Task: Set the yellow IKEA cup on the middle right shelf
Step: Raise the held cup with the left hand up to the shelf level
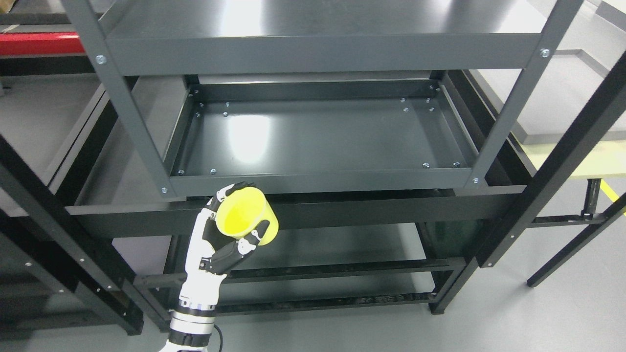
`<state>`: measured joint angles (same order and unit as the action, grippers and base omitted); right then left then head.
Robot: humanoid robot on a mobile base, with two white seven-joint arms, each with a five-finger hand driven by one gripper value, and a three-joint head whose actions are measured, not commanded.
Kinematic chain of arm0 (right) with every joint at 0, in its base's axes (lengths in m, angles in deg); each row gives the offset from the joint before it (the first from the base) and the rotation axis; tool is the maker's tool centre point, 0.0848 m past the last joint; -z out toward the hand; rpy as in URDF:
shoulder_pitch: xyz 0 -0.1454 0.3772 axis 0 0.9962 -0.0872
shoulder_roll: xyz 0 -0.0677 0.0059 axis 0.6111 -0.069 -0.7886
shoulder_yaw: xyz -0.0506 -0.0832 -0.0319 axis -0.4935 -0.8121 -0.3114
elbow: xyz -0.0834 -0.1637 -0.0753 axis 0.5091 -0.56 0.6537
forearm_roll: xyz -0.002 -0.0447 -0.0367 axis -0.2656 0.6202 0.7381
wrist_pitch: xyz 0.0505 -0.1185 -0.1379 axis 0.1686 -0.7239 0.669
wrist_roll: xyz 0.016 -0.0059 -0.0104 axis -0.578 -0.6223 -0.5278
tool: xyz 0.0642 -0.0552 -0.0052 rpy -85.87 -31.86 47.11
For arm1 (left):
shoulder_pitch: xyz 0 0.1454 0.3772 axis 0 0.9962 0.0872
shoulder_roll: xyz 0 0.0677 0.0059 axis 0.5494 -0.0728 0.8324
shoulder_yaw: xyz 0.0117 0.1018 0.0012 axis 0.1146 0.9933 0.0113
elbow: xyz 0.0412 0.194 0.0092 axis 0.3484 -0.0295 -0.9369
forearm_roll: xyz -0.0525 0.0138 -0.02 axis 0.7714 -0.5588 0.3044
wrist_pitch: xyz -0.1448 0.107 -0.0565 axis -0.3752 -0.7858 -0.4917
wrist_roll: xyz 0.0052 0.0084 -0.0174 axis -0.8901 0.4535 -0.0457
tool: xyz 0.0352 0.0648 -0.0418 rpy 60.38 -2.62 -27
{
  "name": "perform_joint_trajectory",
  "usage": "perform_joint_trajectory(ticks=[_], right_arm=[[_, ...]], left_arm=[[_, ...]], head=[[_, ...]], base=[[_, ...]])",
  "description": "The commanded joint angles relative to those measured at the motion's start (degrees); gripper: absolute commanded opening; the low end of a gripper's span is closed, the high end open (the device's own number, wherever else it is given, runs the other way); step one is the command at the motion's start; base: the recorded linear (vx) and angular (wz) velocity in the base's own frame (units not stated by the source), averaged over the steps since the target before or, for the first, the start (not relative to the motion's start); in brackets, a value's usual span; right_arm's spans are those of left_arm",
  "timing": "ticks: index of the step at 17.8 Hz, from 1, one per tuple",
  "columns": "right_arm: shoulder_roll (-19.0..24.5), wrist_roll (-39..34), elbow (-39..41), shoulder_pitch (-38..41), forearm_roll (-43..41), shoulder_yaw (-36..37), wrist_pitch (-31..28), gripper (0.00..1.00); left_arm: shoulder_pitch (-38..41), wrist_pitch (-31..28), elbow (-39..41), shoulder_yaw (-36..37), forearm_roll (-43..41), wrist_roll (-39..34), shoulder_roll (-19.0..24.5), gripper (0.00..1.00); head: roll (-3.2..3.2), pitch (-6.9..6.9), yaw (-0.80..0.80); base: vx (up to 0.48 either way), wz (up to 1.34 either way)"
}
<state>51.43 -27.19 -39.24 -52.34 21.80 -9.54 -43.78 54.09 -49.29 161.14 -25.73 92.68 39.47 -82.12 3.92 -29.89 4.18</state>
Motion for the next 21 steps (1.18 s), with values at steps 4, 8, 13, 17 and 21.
perform_joint_trajectory(ticks=[4, 8, 13, 17, 21], right_arm=[[-1.0, -0.04, 0.0, 0.8, -1.4, -0.97, -0.05, 0.99], [-1.0, -0.04, 0.0, 0.8, -1.4, -0.97, -0.05, 0.99], [-1.0, -0.04, 0.0, 0.8, -1.4, -0.97, -0.05, 0.99], [-1.0, -0.04, 0.0, 0.8, -1.4, -0.97, -0.05, 0.99], [-1.0, -0.04, 0.08, 0.8, -1.4, -0.97, -0.05, 0.99]], left_arm=[[-5.4, 9.34, 2.95, 9.6, -0.07, 3.73, 1.0, 0.02], [-13.3, 11.46, 2.95, 13.73, -0.25, 3.73, 1.0, 0.02], [-23.92, 11.2, 2.95, 16.55, -0.34, 3.73, 1.0, 0.03], [-34.74, 9.62, 2.95, 22.51, -0.25, 3.47, 1.0, 0.03], [-43.09, 4.89, 2.95, 25.34, -0.16, 1.19, 1.0, 0.02]], head=[[0.0, 0.0, 0.0], [0.0, 0.0, 0.0], [0.0, 0.01, 0.0], [0.0, 0.0, 0.0], [0.0, 0.01, 0.0]], base=[[0.064, -0.12], [0.062, 0.0], [0.117, 0.06], [0.136, 0.17], [0.073, 0.13]])
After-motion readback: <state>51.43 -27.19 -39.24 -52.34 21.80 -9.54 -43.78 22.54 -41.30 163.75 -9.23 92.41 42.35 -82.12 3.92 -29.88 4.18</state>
